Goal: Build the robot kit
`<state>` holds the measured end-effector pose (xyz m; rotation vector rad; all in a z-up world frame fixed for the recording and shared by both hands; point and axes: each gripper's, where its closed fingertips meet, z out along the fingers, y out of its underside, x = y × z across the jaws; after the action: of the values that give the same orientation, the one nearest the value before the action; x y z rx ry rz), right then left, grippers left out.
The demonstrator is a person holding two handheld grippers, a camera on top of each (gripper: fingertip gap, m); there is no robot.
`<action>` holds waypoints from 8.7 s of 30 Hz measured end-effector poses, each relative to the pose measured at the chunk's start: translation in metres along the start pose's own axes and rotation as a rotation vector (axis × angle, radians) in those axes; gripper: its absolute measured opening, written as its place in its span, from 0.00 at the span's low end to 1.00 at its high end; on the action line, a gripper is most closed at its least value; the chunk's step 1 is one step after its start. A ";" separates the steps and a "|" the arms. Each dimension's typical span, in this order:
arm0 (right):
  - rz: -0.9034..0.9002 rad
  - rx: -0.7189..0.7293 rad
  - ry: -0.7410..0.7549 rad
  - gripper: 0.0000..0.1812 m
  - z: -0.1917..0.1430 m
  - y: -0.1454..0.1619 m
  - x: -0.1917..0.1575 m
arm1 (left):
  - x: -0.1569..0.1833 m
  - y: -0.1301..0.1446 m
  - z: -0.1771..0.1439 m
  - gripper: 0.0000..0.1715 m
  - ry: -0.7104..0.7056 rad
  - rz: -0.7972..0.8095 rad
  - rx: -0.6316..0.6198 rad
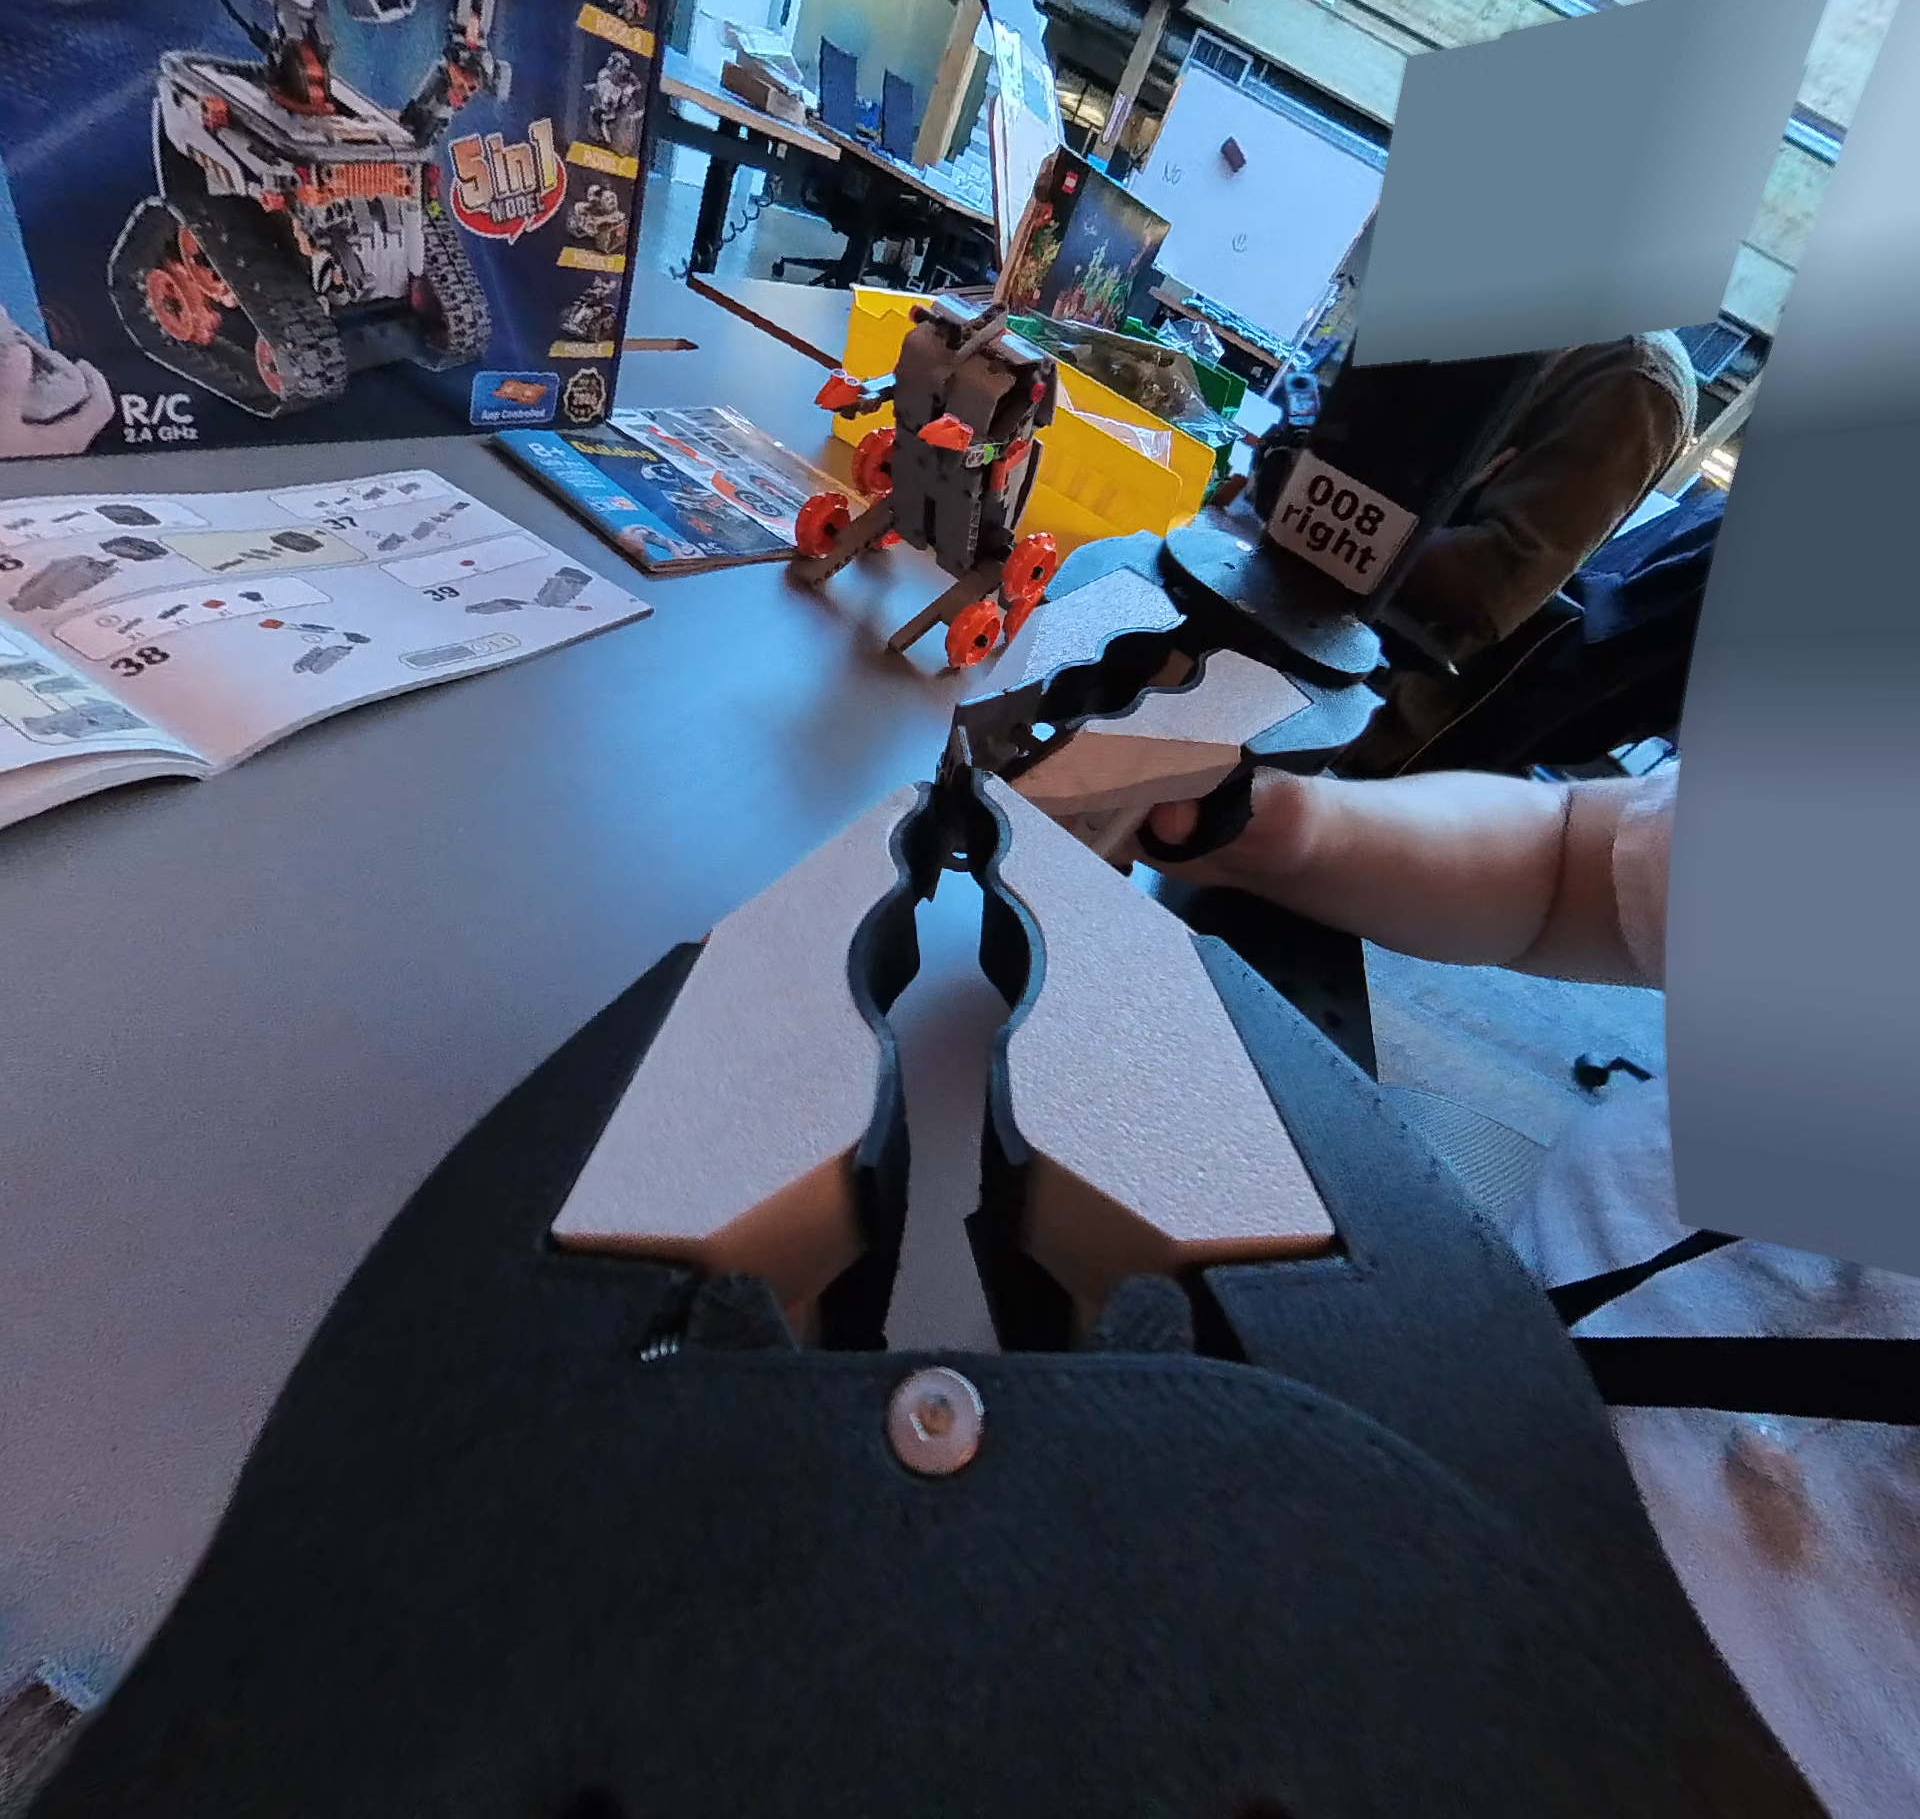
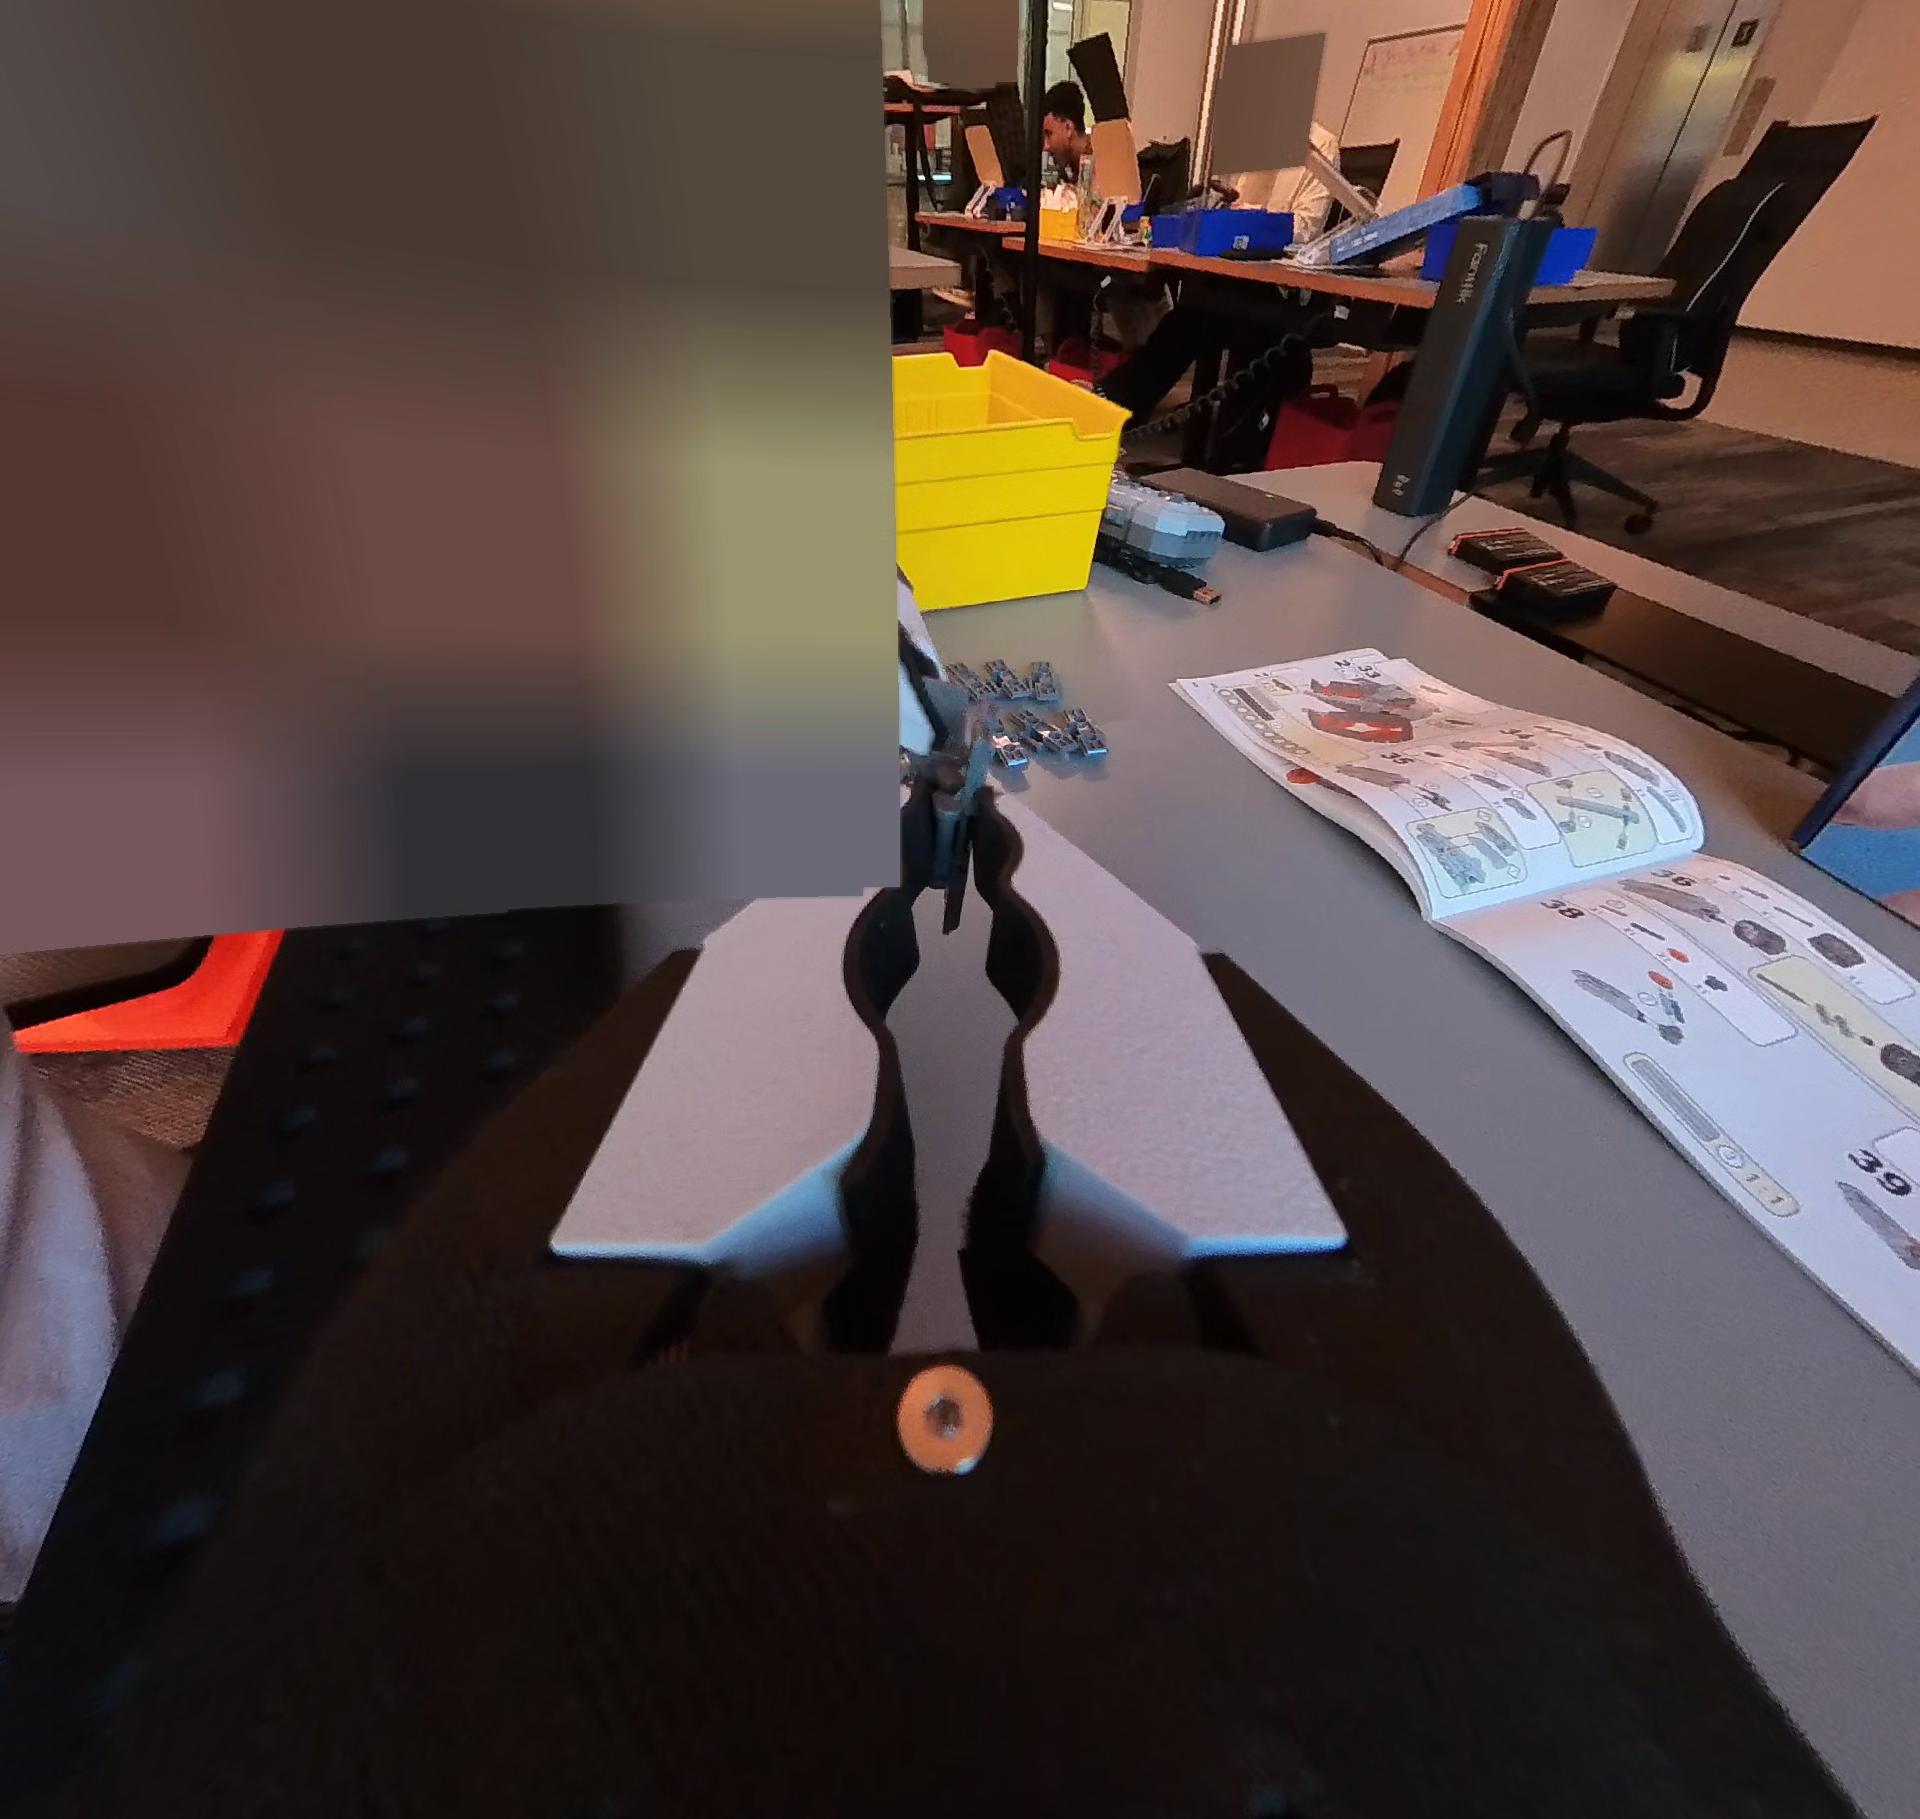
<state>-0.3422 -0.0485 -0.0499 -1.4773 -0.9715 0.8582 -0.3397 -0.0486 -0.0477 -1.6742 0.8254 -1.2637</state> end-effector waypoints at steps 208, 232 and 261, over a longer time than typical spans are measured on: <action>0.716 -0.107 -0.400 0.03 0.001 0.034 0.016 | -0.193 0.050 -0.081 0.09 -0.739 0.330 -1.137; 0.702 -0.098 -0.406 0.03 -0.002 0.029 0.015 | -0.197 0.043 -0.084 0.06 -0.688 0.460 -1.143; 0.724 -0.091 -0.431 0.03 -0.003 0.028 0.012 | -0.153 0.046 -0.051 0.05 -0.344 0.015 -0.913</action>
<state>-0.3316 -0.0396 -0.0773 -1.7920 -0.7767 1.7261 -0.4303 0.0545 -0.1438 -2.4858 1.2919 -0.5433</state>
